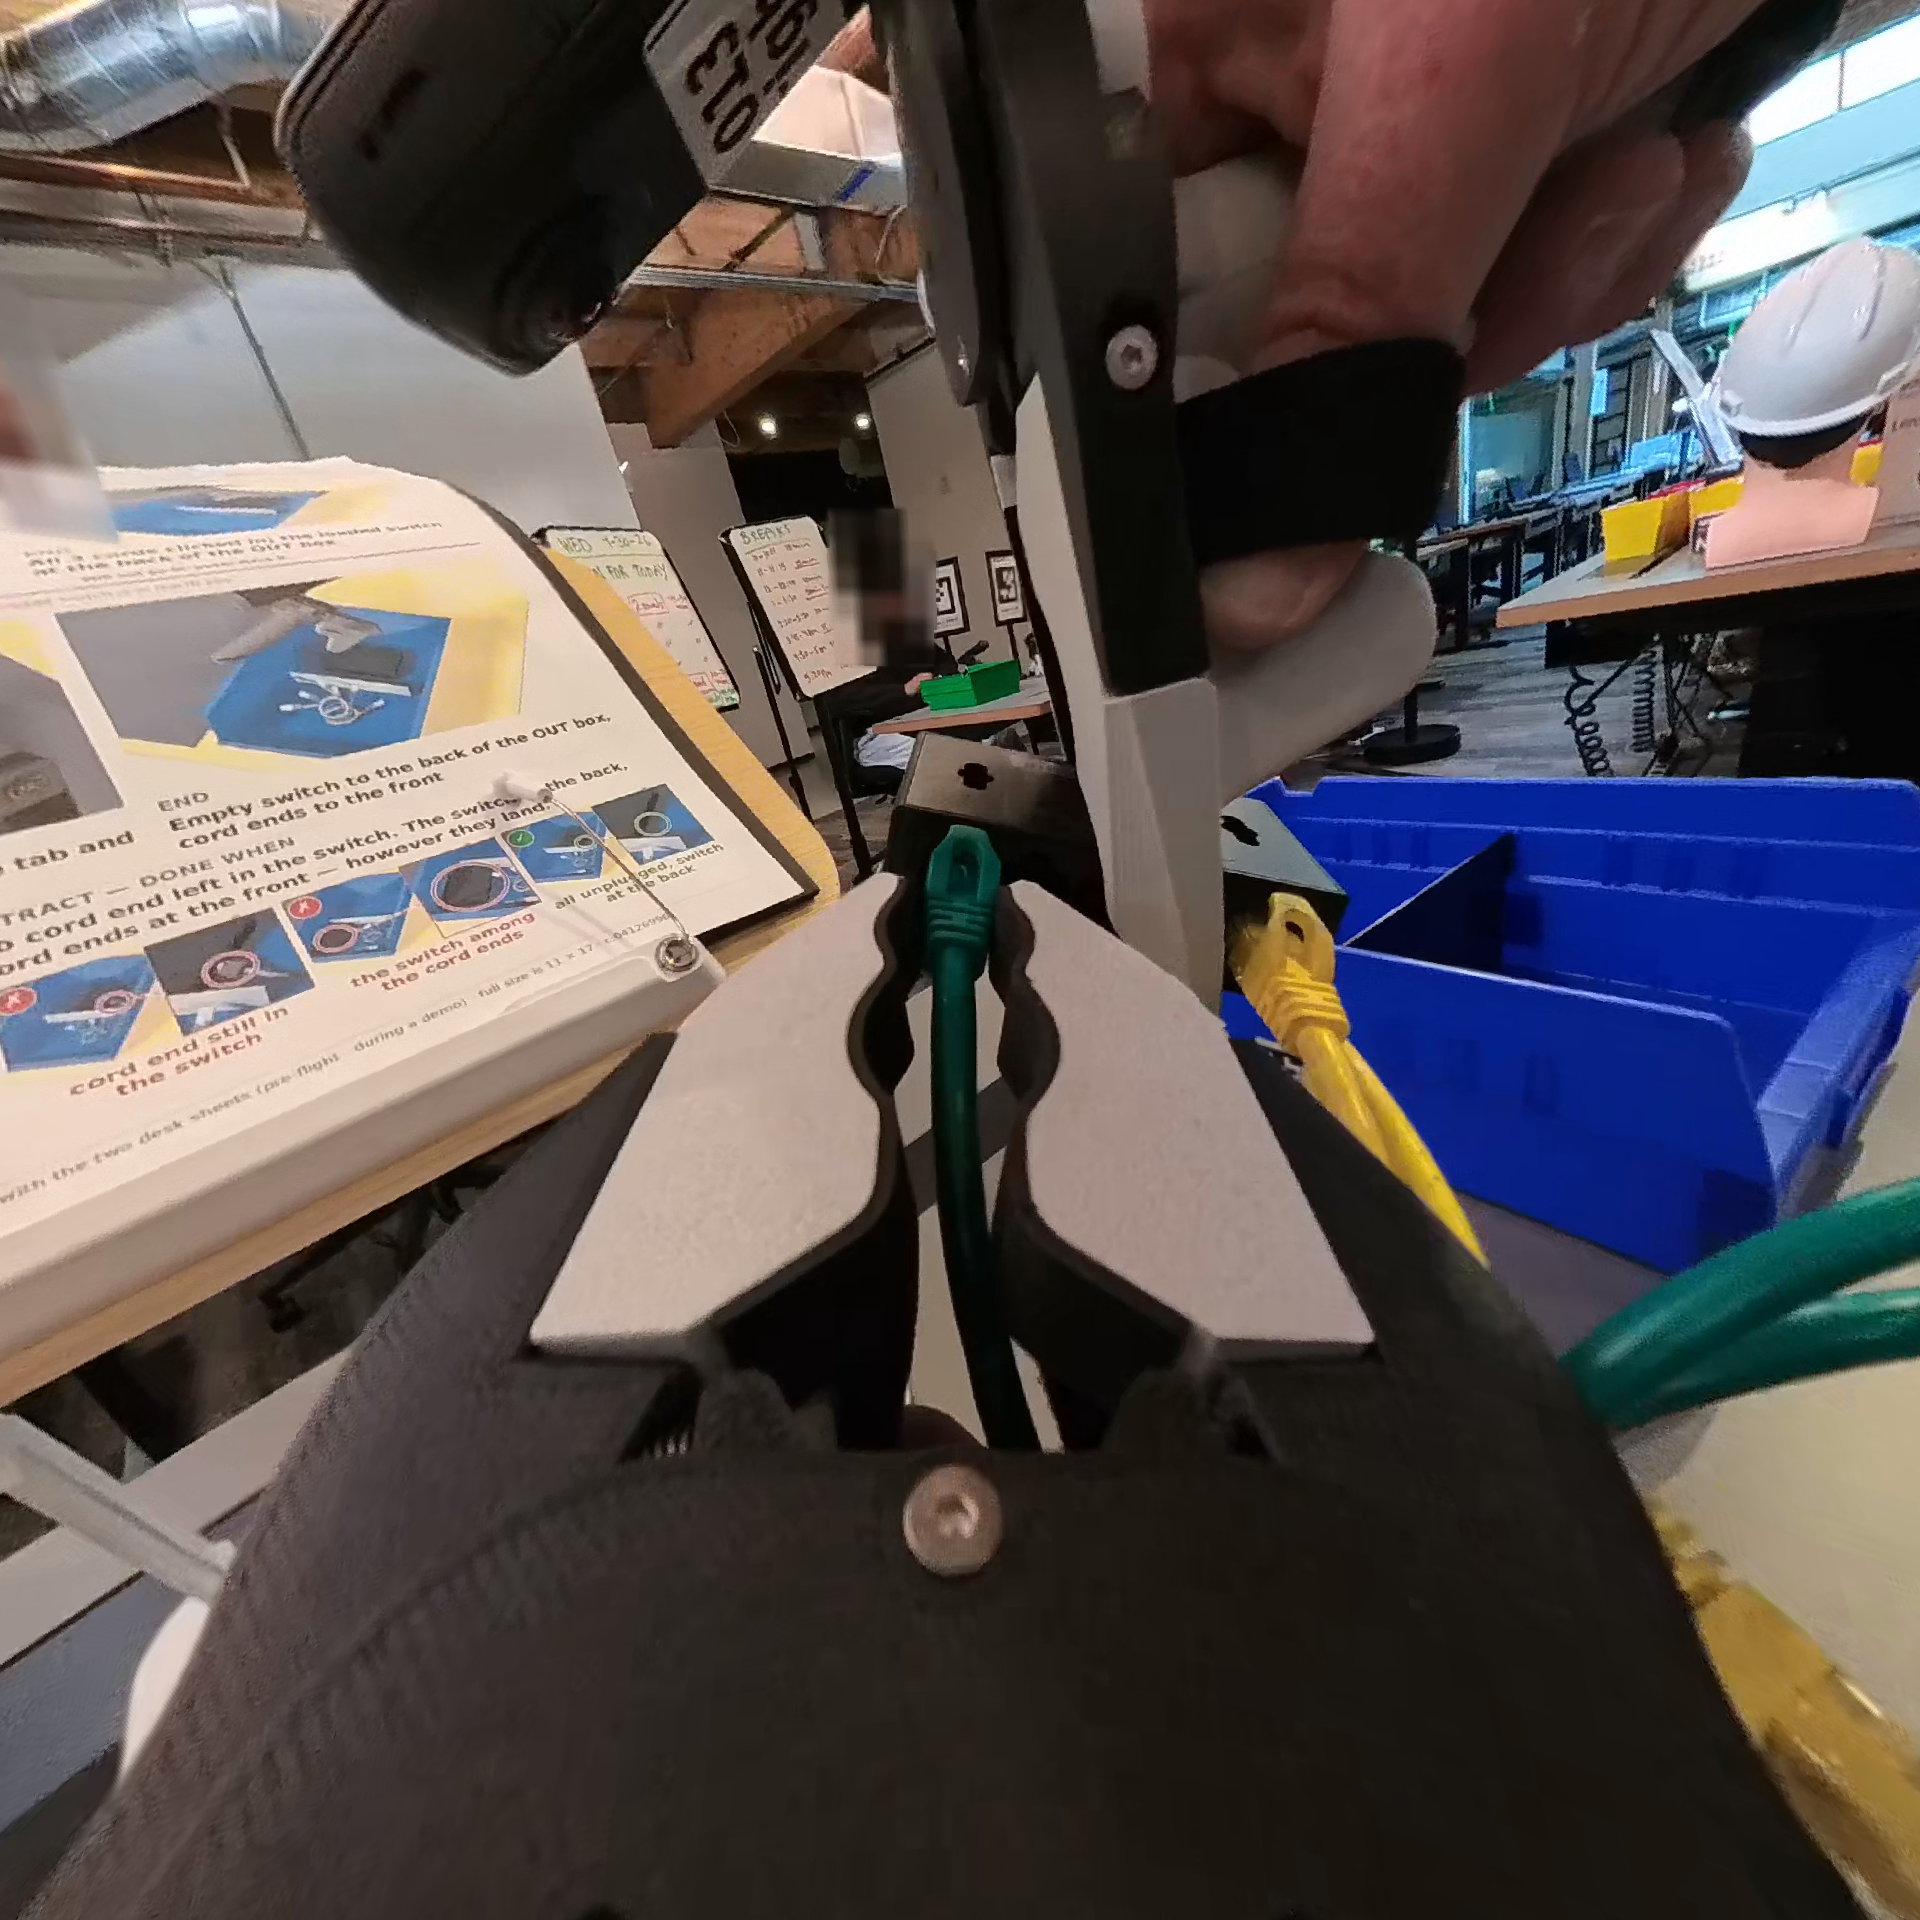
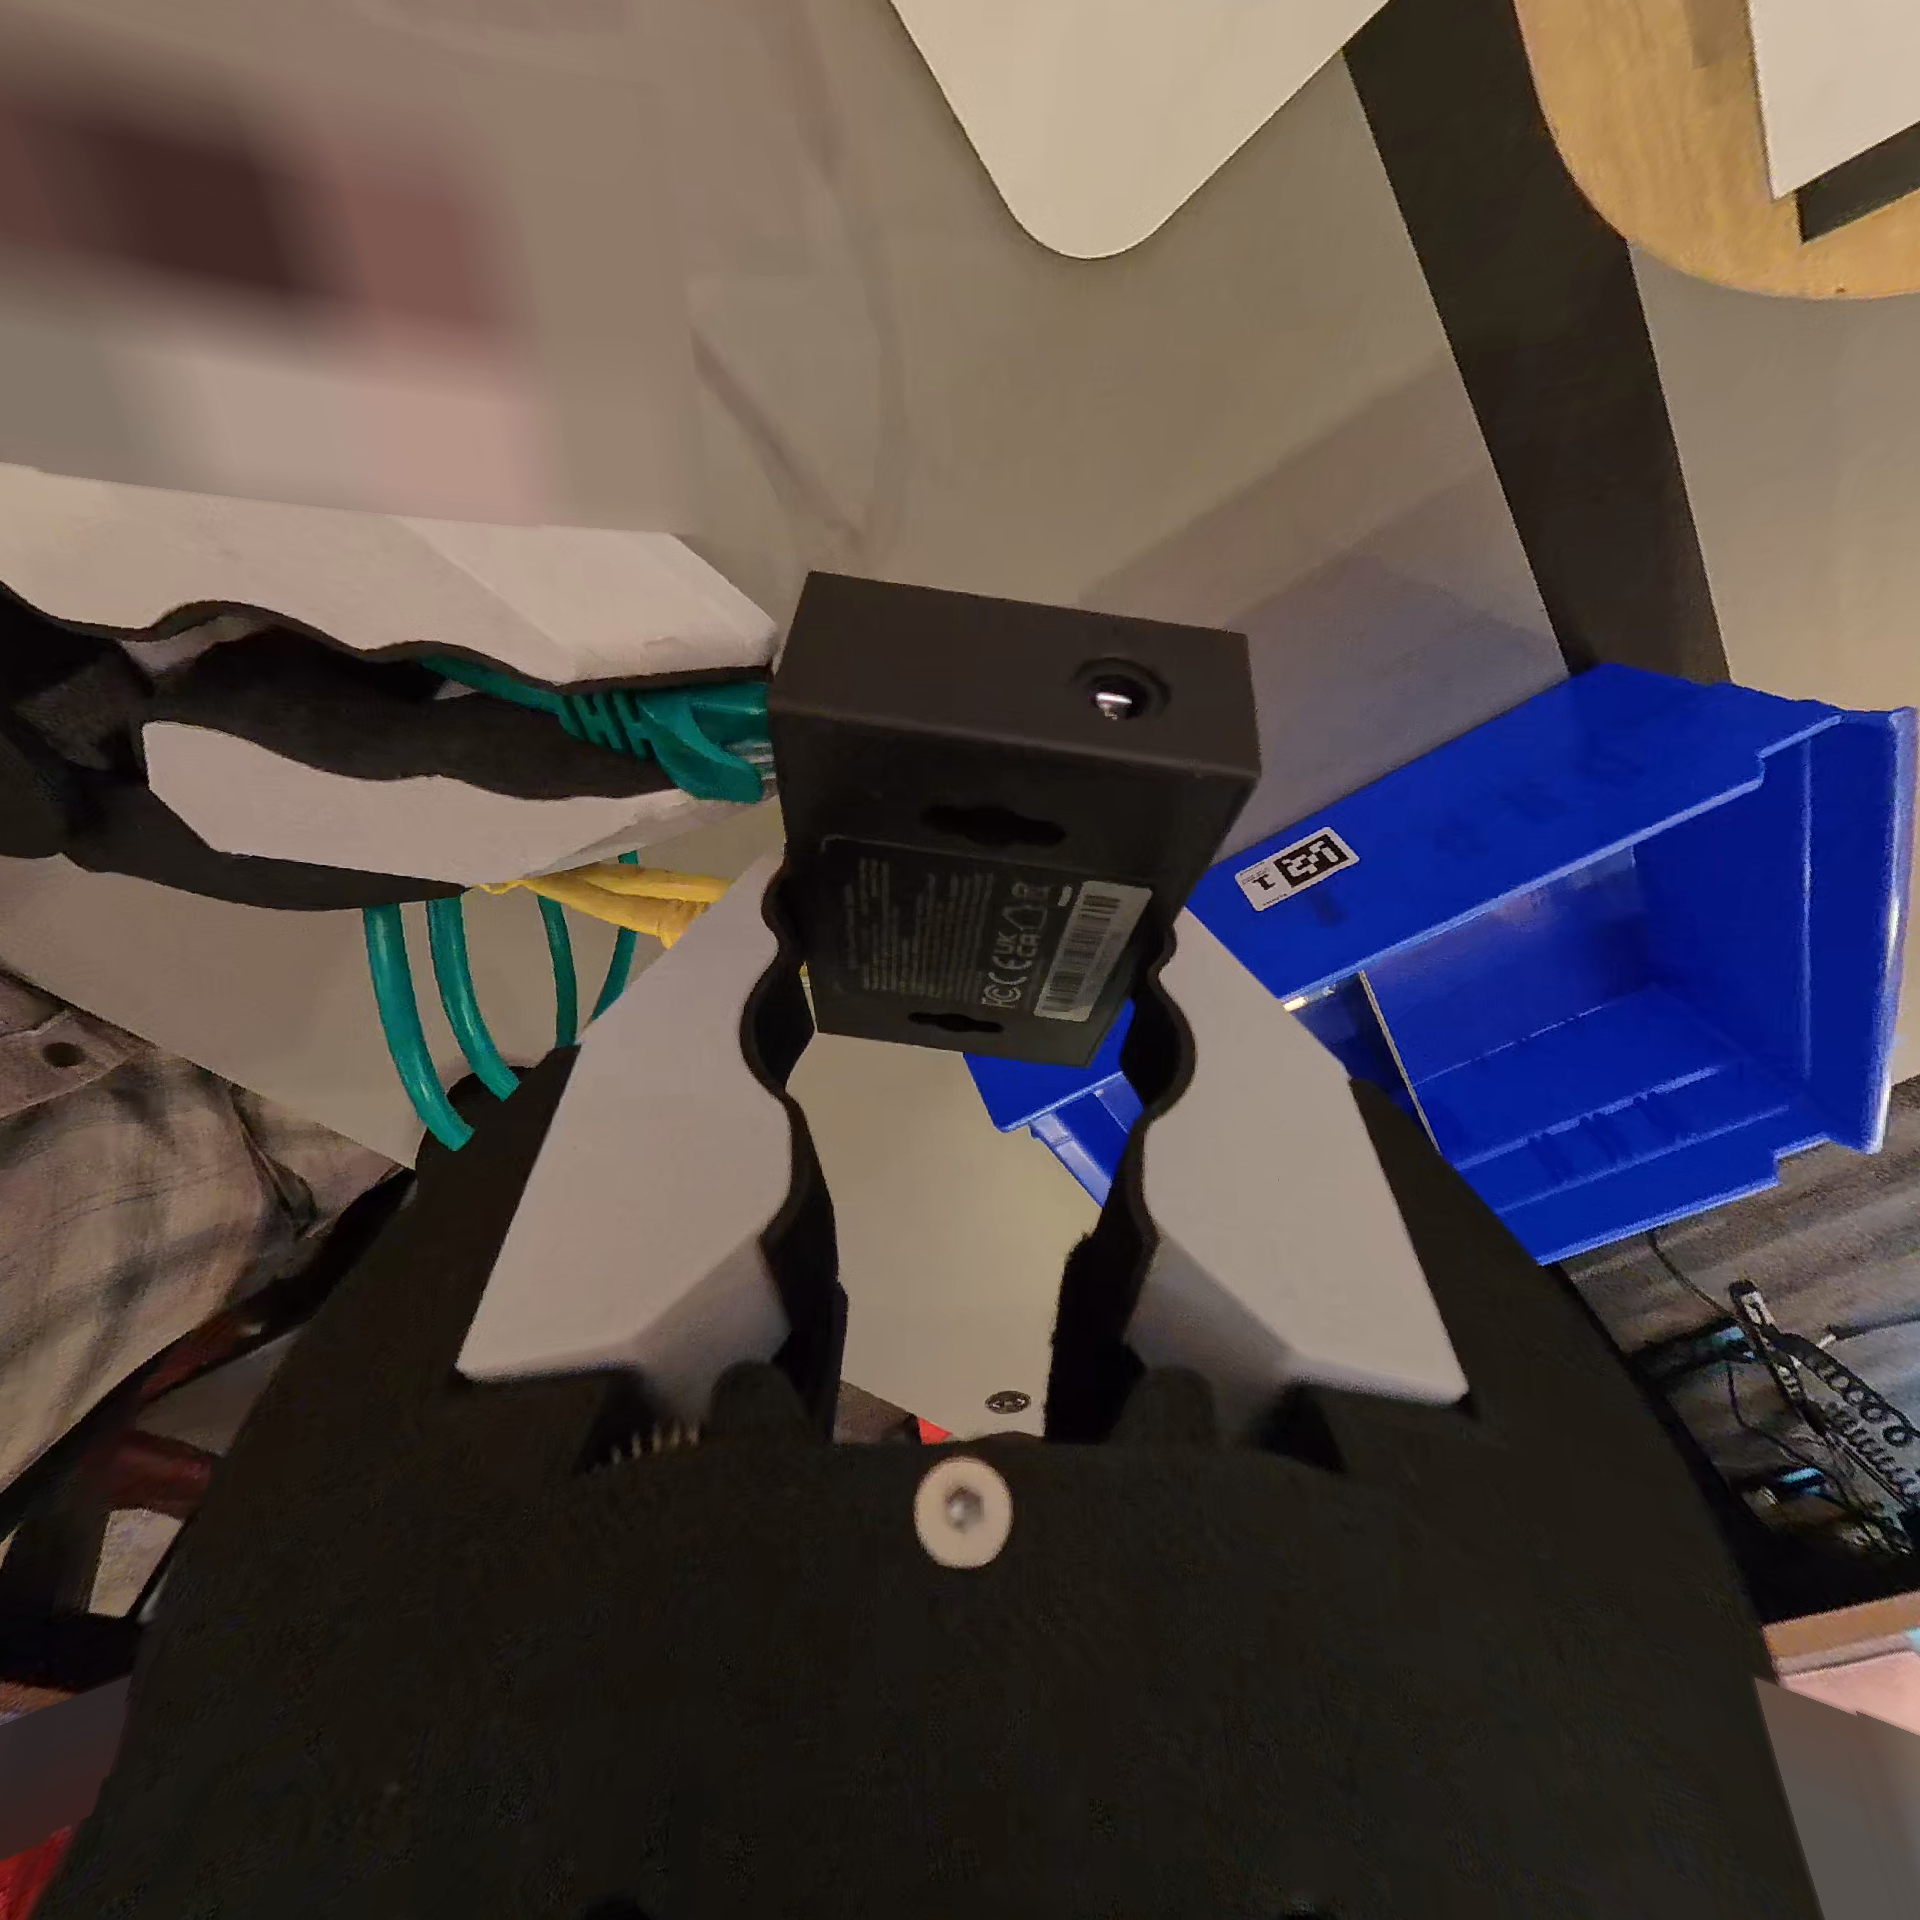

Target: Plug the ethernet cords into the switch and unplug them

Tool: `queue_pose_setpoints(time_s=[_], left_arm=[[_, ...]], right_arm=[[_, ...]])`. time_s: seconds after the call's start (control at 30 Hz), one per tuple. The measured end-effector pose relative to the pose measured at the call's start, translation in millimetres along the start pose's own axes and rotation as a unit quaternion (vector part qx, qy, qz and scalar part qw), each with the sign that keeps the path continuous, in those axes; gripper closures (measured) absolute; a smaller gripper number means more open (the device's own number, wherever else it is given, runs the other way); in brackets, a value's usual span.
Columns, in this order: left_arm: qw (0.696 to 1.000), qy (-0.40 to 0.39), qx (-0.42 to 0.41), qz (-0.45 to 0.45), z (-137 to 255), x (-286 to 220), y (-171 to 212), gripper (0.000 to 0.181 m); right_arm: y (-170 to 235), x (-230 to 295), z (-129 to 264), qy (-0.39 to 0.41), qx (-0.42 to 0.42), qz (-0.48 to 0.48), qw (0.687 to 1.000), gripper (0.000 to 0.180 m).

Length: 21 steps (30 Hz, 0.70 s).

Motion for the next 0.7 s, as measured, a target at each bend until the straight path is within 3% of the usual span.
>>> queue_pose_setpoints(time_s=[0.27, 0.43, 0.53, 0.7], left_arm=[[1.000, 0.024, 0.014, 0.011, -3, 3, 1, 0.167], [0.995, 0.095, 0.024, 0.025, -2, -2, -4, 0.163], [0.988, 0.137, 0.070, 0.011, -4, -8, 0, 0.156], [0.986, 0.133, 0.098, -0.038, -6, -13, 8, 0.172]], right_arm=[[0, -5, -3, -0.007, -0.034, -0.009, 0.999, 0.120], [9, -8, -7, -0.017, -0.064, -0.022, 0.998, 0.120], [20, -14, -11, -0.026, -0.075, -0.039, 0.996, 0.120], [29, -15, -21, -0.043, -0.096, -0.053, 0.993, 0.120]])
Point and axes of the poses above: each gripper's, where its closed fingertips meet, z back along the fingers, y out of its underside, x = y × z across the jaws, the point moved 4 cm from there along z, back along the fingers, and after that the axes turned 9 degrees about z, right-handed, at the moved point
